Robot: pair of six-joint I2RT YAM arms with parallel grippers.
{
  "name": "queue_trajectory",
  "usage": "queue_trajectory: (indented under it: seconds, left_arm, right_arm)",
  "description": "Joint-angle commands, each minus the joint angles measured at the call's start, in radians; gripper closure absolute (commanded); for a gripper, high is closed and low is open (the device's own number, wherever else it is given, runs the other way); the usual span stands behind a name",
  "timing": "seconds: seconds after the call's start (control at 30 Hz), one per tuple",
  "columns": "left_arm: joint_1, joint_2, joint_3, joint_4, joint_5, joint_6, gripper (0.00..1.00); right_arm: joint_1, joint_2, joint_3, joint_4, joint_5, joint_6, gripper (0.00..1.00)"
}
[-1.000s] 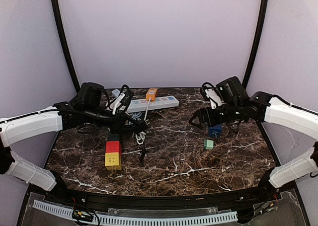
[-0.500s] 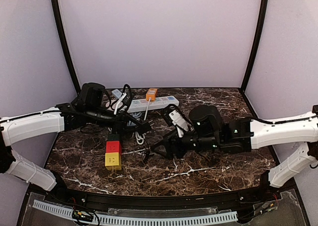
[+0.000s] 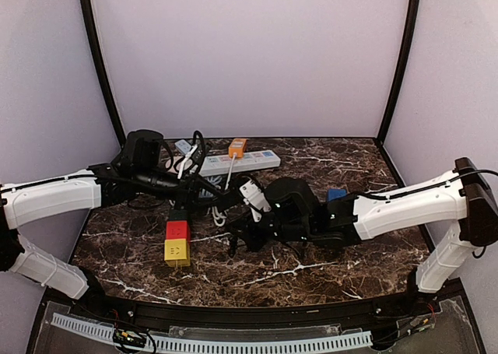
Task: Pull the plug off the socket
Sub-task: Place the plug at the center of the board, then pick up the socket from the center of the board.
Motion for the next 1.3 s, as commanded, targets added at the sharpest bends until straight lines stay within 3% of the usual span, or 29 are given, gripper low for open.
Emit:
queue_trajectory:
  seconds: [0.0, 0.07, 0.13, 0.2, 0.27, 0.33, 0.53, 0.67, 0.83, 1.0, 1.27]
  left_arm:
    - [-0.004, -0.016, -0.003, -0.010, -0.036, 0.013, 0.96]
    - [-0.005, -0.011, 0.010, -0.070, -0.093, 0.031, 0.89]
    - [-0.005, -0.011, 0.016, -0.107, -0.154, 0.047, 0.70]
    - [-0.005, -0.017, 0.016, -0.132, -0.244, 0.061, 0.30]
    - [-0.005, -0.029, 0.012, -0.151, -0.331, 0.070, 0.12]
    - [-0.005, -0.039, 0.015, -0.193, -0.429, 0.075, 0.04]
    - [-0.005, -0.078, -0.022, -0.290, -0.745, 0.021, 0.01]
    - [-0.005, -0.129, -0.118, -0.334, -0.879, -0.081, 0.05]
    - [-0.005, -0.229, -0.256, -0.368, -0.933, -0.195, 0.09]
    - [-0.006, -0.303, -0.318, -0.397, -0.947, -0.273, 0.03]
    - [-0.006, -0.280, -0.341, -0.438, -0.953, -0.288, 0.01]
  right_arm:
    - [0.029, -0.012, 0.018, 0.078, 0.038, 0.009, 1.00]
    - [0.030, -0.043, 0.003, 0.072, 0.080, 0.030, 1.00]
    - [0.030, -0.080, -0.006, 0.038, 0.128, 0.050, 1.00]
    - [0.030, -0.117, 0.003, -0.023, 0.180, 0.064, 1.00]
    - [0.030, -0.151, 0.021, -0.096, 0.233, 0.074, 1.00]
    - [0.024, -0.183, 0.051, -0.182, 0.275, 0.080, 1.00]
    - [-0.052, -0.243, 0.096, -0.435, 0.313, 0.150, 1.00]
    - [-0.150, -0.284, 0.048, -0.501, 0.261, 0.190, 1.00]
    - [-0.281, -0.304, -0.039, -0.505, 0.194, 0.174, 1.00]
    - [-0.367, -0.274, -0.067, -0.492, 0.157, 0.116, 1.00]
    - [-0.495, -0.159, -0.057, -0.441, 0.095, 0.021, 1.00]
